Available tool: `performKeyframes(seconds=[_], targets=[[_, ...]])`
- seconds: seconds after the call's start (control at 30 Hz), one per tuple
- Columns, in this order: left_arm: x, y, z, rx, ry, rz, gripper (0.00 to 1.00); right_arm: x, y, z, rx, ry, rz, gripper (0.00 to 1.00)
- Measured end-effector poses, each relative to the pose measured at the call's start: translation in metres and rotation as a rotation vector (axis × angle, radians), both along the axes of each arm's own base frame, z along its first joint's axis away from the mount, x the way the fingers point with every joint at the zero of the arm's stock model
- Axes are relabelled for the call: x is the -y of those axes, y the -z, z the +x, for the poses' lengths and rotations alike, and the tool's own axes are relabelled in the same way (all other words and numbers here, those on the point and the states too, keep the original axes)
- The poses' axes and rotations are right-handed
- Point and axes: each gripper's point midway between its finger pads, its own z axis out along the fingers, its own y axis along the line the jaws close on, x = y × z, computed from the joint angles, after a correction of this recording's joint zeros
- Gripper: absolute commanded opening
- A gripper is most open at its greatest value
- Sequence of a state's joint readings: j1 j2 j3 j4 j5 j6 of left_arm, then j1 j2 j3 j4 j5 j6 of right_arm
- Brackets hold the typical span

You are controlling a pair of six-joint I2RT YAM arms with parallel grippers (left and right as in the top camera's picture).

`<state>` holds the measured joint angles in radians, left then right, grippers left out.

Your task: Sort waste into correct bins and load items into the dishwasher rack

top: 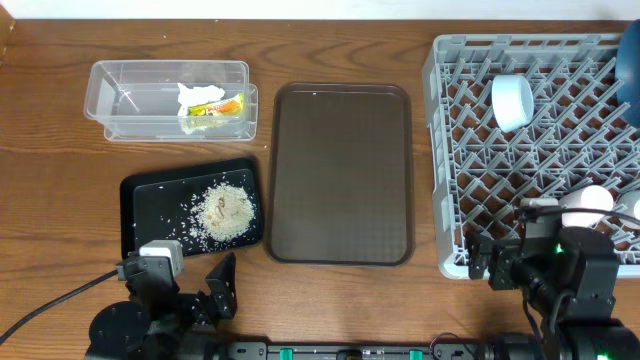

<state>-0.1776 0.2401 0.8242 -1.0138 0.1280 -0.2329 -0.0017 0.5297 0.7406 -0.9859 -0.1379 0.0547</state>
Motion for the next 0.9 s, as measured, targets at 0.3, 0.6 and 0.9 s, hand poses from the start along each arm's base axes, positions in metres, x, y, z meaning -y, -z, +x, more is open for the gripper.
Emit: performKeyframes(seconds=[0.3,0.6,0.9], targets=[[0.0,0.001,0.0,-0.002,0.0,0.0,0.92,0.006,-0.022,0.004,0.296,0.026,-0.029,0.99],[0.0,0.003,0.0,-0.007,0.0,0.002,0.92,0.005,-0.032,0.031,0.656,0.023,-0.03,0.99],[0.0,0.003,0.001,-0.009,0.0,0.002,0.92,0.005,-0.028,0.048,0.883,0.027,-0.025,0.99]])
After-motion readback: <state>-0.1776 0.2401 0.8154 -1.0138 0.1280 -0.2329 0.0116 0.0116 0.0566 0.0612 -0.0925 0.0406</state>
